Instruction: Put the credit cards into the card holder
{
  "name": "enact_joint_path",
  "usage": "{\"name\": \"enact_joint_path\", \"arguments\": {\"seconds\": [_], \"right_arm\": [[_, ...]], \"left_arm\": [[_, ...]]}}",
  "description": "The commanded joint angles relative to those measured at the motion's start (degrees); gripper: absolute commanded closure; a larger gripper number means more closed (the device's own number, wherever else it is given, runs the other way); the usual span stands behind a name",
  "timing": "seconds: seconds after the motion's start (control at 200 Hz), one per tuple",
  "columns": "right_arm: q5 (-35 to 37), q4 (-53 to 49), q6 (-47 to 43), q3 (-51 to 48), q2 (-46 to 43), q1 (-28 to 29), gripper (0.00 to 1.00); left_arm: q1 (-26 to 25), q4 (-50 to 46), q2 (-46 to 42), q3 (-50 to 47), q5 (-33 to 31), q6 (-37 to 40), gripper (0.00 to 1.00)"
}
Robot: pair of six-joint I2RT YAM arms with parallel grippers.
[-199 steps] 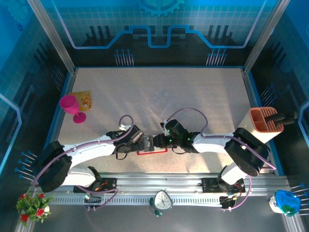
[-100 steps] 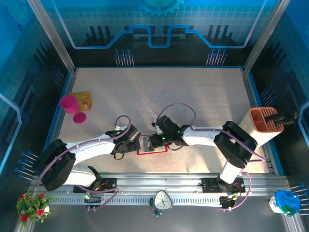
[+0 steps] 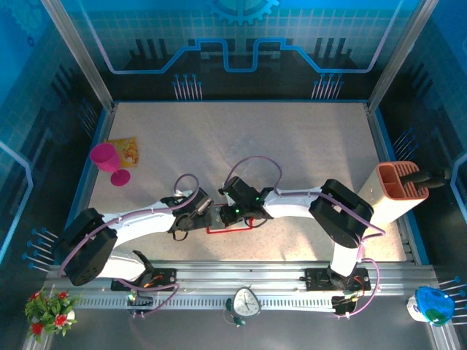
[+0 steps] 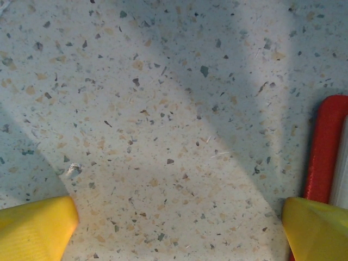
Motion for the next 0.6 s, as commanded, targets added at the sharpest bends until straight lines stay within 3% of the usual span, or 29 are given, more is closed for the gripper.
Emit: {"name": "enact_joint_path", "arguments": {"seconds": [0.0, 0.225, 0.595], "right_arm": [[0.7, -2.9, -0.9, 1.2, -1.4, 0.7, 1.00], [3.8, -4.6, -1.9, -0.1, -6.5, -1.4, 1.00], [2.9, -3.8, -2.3, 1.8, -2.5, -3.2, 1.00]], "left_arm": [[0.4, 1.1, 1.7, -1.0, 1.5, -0.3, 0.01], [0.4, 1.5, 1.3, -1.4, 1.6, -0.3, 0.01], [0.4, 1.8, 1.4, -1.6, 1.6, -0.1, 0.01]]}}
